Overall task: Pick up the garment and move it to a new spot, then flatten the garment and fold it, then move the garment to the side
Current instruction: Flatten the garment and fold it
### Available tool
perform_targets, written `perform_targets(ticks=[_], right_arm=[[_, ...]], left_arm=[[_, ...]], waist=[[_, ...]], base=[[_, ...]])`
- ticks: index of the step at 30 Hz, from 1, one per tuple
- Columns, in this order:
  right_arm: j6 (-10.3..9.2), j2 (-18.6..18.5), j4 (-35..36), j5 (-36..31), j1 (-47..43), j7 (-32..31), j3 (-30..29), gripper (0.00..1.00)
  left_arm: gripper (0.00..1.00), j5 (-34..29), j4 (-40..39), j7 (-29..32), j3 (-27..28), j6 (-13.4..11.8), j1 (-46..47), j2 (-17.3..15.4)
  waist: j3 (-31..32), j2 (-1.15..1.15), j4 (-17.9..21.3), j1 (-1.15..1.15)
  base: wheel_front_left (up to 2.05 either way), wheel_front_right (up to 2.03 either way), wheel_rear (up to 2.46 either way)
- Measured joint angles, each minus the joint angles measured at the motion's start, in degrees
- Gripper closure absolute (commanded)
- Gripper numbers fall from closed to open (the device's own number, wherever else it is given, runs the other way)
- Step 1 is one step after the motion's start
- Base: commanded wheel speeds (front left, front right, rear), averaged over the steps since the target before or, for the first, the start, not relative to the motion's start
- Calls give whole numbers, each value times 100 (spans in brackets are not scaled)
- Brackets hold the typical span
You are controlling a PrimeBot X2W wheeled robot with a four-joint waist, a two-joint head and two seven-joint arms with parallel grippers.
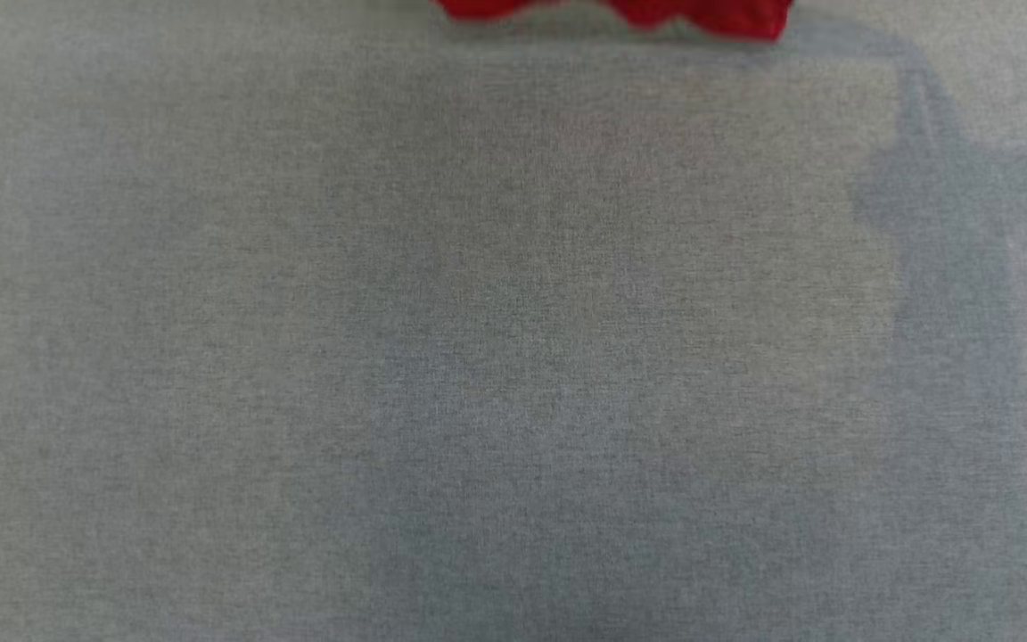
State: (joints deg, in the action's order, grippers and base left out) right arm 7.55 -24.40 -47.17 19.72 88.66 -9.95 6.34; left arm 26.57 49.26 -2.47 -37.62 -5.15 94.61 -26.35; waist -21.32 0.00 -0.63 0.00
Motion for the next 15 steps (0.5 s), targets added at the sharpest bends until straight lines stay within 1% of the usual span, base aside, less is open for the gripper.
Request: perform_targets(ticks=[2,6,9,15], right_arm=[[0,31,-124,-54,320,73,47,100],[-1,110,-320,-46,621,123,229,100],[-1,174,-505,11,698,193,411,100],[-1,264,-795,333,712,186,814,100]], left_arm=[[100,-37,114,-62,16,0,291,41],[100,-41,349,-160,15,22,578,151],[100,-20,591,-267,38,47,621,244],[100,188,1058,-419,112,216,564,410]], waist=[[-171,0,9,0],[-481,0,26,0],[-734,0,41,0],[-1160,0,58,0]], base=[[0,0,0],[0,0,0],[0,0,0],[0,0,0]])
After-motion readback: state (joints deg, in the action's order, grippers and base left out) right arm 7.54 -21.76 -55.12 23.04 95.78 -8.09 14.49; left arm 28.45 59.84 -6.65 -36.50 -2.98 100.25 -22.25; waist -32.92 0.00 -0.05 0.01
